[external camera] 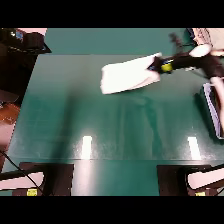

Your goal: Fold the shirts.

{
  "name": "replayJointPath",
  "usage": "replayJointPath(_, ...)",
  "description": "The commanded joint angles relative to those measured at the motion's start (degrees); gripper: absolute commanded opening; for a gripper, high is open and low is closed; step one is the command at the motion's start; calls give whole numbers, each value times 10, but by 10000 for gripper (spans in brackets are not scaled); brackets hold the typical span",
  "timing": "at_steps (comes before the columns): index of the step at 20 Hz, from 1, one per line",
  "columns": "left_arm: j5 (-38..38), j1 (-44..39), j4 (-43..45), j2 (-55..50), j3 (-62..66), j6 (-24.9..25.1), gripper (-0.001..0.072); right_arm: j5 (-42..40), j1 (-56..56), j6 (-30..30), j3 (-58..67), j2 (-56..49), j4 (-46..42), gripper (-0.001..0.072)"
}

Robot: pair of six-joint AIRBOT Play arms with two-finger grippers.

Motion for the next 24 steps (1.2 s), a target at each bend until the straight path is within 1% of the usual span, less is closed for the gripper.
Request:
replayJointPath(1,-4,-31,-1,0,0,20,25,0,-135,30,1,62,-50,15)
replayJointPath(6,-2,-46,-14,0,0,18,25,-6,-326,40,1,100,-49,15)
replayJointPath(10,9,-46,-15,0,0,13,25,-12,-428,45,1,101,-47,15)
replayJointPath(15,17,-46,-14,0,0,9,25,-10,-478,43,1,111,-43,15)
replayJointPath(19,17,-46,-14,0,0,10,25,-10,-478,-24,1,173,-45,15)
replayJointPath(24,16,-46,-14,0,0,15,25,19,-523,-25,1,250,-80,14)
